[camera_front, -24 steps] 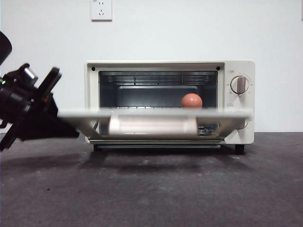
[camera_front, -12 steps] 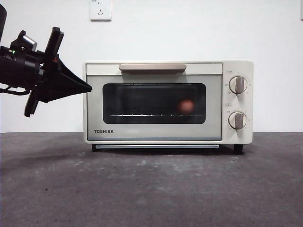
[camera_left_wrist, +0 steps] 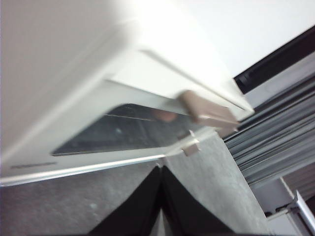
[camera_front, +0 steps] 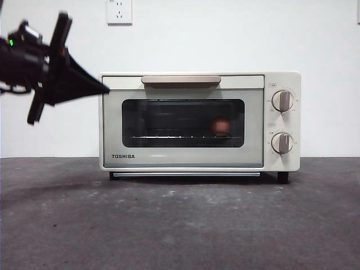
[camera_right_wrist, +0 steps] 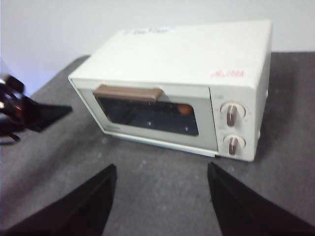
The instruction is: Eggoven
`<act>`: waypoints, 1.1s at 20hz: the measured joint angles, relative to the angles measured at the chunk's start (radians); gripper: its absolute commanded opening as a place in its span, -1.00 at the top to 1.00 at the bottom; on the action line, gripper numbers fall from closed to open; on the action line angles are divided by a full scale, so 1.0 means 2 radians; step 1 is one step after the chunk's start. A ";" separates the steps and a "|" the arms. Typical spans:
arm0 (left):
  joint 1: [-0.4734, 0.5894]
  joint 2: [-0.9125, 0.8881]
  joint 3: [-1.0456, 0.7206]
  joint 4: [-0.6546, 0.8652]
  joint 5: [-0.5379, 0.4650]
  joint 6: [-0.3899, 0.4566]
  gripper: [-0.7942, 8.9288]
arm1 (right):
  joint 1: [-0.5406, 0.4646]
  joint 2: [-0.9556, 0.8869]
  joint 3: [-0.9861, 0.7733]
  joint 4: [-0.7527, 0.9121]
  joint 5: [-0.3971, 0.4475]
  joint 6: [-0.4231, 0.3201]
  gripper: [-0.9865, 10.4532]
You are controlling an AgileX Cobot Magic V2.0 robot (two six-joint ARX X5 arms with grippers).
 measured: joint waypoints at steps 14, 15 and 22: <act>-0.055 -0.268 0.000 -0.341 -0.151 0.164 0.82 | 0.000 0.021 0.000 -0.010 -0.006 -0.024 0.64; -0.056 -0.285 0.000 -0.355 -0.159 0.169 0.82 | 0.000 0.024 -0.001 -0.009 -0.009 -0.028 0.68; -0.055 -0.363 0.000 -0.431 -0.183 0.193 0.82 | 0.000 0.027 -0.053 0.064 -0.047 -0.040 0.82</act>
